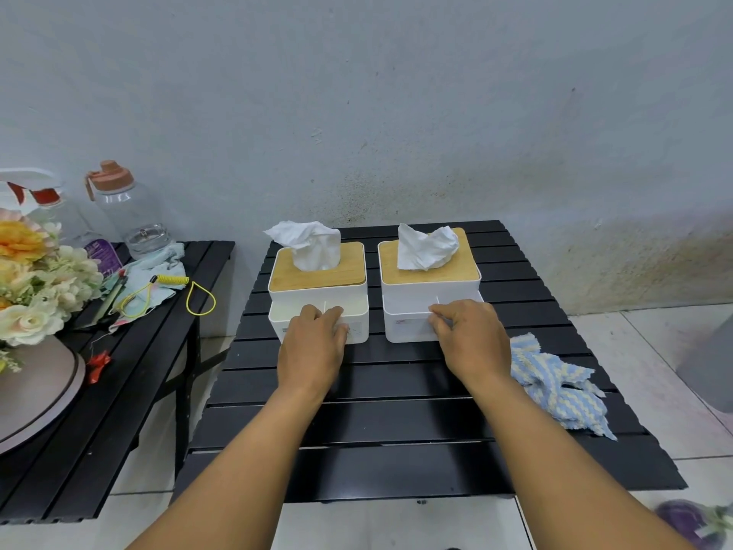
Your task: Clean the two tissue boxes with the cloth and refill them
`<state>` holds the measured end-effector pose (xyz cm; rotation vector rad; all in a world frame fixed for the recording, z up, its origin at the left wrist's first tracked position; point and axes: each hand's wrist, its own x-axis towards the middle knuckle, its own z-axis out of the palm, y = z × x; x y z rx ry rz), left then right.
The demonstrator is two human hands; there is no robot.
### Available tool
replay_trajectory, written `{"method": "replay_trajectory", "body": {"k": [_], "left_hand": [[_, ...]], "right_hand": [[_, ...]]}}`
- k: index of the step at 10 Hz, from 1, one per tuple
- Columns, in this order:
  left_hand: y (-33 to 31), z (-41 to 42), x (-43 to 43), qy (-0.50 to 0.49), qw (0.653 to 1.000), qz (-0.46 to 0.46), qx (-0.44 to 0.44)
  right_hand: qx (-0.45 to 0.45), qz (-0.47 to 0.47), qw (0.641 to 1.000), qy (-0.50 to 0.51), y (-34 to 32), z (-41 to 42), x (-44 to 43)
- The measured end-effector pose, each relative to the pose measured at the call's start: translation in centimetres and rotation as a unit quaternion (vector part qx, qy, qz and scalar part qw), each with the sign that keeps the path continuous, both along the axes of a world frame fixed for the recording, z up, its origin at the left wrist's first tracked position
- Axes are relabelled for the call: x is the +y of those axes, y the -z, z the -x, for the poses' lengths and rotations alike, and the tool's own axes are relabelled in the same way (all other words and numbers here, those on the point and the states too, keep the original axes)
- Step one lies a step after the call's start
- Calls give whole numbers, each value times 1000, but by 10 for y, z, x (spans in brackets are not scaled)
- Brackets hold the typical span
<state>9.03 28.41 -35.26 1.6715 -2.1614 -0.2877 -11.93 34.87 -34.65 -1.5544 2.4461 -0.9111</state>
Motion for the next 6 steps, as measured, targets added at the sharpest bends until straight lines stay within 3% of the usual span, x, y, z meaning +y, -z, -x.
{"method": "replay_trajectory", "body": {"k": [3,6], "left_hand": [[-2,-8,10,-2,1000,6,13],[-2,-16,30,8,993,75,95]], "right_hand": [[6,-12,1000,-12,2,1,6],[-2,21,1000,-4,-1,-8,31]]}}
